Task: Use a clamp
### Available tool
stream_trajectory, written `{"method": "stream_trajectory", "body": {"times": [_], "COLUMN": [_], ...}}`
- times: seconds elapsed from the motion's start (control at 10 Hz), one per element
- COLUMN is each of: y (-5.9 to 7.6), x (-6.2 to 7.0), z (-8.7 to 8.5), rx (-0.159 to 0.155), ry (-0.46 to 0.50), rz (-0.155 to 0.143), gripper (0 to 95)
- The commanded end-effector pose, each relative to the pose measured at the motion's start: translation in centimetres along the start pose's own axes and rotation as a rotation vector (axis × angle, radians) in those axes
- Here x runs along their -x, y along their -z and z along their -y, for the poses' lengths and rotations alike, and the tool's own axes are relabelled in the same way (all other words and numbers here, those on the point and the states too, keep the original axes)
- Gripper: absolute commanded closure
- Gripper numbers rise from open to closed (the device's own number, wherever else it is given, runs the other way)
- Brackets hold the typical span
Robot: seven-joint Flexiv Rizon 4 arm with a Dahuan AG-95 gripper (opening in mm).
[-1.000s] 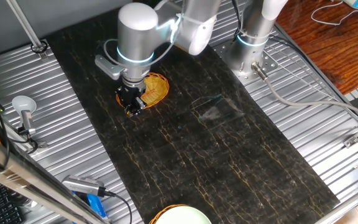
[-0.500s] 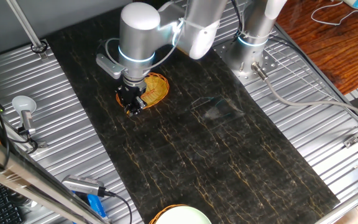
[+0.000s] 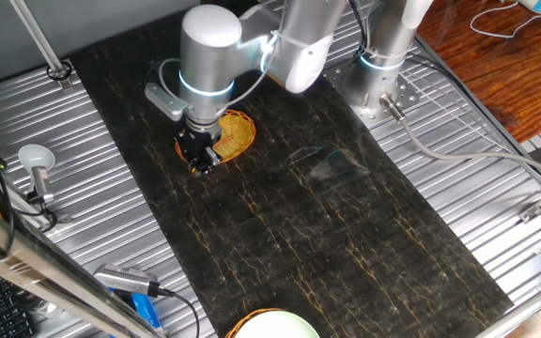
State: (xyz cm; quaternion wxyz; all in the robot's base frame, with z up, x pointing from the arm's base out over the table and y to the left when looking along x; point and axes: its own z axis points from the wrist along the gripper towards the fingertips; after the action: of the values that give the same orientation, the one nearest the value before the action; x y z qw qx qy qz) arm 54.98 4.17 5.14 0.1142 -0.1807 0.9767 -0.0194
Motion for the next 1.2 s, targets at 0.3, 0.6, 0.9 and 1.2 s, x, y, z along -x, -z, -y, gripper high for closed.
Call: {"method": "stream_trajectory", "body": {"times": [0.3,0.6,0.9,1.2], "y": [0.6,0.9,1.0,0.7], "x": [-0.4,0.2,0.8,0.9], "z": [0.5,0.7,0.7,0.6], "rx": [-0.047,-0.045,-0.045,-0.049], "ry": [0.006,-0.002,-0.021,-0.03], "rz": [-0.005,0.002,0.014,0.033], "gripper": [95.0,95.0,95.0,95.0]}}
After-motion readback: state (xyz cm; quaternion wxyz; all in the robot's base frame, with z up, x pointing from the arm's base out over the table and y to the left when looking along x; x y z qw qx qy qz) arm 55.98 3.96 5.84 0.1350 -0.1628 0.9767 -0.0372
